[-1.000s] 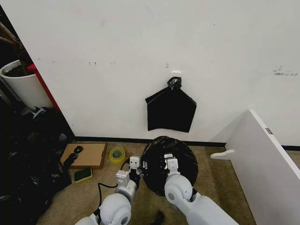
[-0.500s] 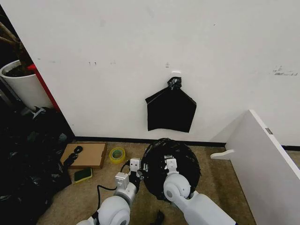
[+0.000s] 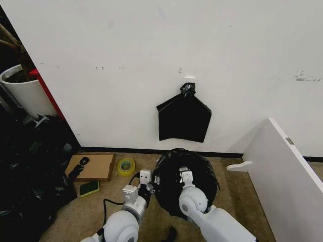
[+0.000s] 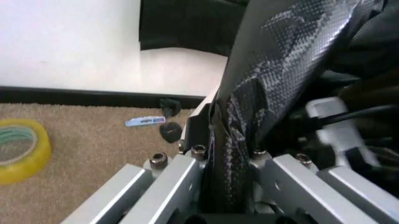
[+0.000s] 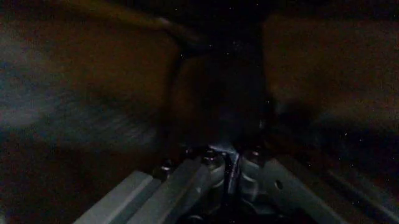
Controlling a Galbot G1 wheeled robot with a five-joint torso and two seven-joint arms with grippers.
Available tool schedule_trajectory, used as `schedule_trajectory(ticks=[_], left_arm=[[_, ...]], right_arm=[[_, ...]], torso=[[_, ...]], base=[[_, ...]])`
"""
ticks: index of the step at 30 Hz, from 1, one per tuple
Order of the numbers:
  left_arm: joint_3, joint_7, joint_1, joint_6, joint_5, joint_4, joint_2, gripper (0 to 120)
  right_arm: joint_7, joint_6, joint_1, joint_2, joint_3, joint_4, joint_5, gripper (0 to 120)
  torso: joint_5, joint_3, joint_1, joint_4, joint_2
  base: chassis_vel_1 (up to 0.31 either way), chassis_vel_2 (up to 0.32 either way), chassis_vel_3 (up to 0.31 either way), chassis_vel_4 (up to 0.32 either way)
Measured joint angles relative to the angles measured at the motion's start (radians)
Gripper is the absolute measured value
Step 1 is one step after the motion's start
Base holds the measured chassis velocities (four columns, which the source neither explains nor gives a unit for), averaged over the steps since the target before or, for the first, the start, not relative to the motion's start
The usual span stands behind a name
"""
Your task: Place the garbage bag over the trash bin.
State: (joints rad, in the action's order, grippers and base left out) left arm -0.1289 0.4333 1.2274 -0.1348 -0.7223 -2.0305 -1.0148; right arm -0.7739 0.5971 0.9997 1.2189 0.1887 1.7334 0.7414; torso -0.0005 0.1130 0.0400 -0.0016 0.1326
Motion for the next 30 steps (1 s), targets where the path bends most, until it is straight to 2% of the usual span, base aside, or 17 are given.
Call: schedule_trajectory(ticks=[4, 7, 10, 21, 30], left_arm=[[0.01, 0.009, -0.013, -0.006, -0.039, 0.01, -0.003, 0], [0.01, 0.009, -0.013, -0.007, -0.049, 0.011, -0.003, 0], [0.01, -0.002, -0.002, -0.012, -0.067, -0.003, 0.002, 0], [0.017, -0.018, 0.024, -0.031, -0.083, -0.038, 0.024, 0], [0.024, -0.017, 0.0, -0.031, -0.084, -0.024, 0.02, 0]], right_arm=[[0.013, 0.0, 0.03, -0.023, 0.006, 0.086, -0.018, 0], [0.025, 0.0, 0.035, -0.026, 0.012, 0.098, -0.037, 0], [0.068, -0.023, 0.035, -0.021, 0.024, 0.056, -0.099, 0], [0.09, -0.051, 0.008, 0.005, 0.016, -0.038, -0.107, 0], [0.061, -0.011, 0.041, -0.039, 0.013, 0.082, -0.061, 0]], torso=[[0.0, 0.0, 0.0, -0.0001, 0.0], [-0.0001, 0.0, 0.0, 0.0, 0.0], [0.0, 0.0, 0.0, 0.0, 0.0], [0.0, 0.0, 0.0, 0.0, 0.0], [-0.0001, 0.0, 0.0, -0.0002, 0.0]], base=[[0.0, 0.0, 0.0, 0.0], [0.0, 0.0, 0.0, 0.0], [0.0, 0.0, 0.0, 0.0], [0.0, 0.0, 0.0, 0.0], [0.0, 0.0, 0.0, 0.0]])
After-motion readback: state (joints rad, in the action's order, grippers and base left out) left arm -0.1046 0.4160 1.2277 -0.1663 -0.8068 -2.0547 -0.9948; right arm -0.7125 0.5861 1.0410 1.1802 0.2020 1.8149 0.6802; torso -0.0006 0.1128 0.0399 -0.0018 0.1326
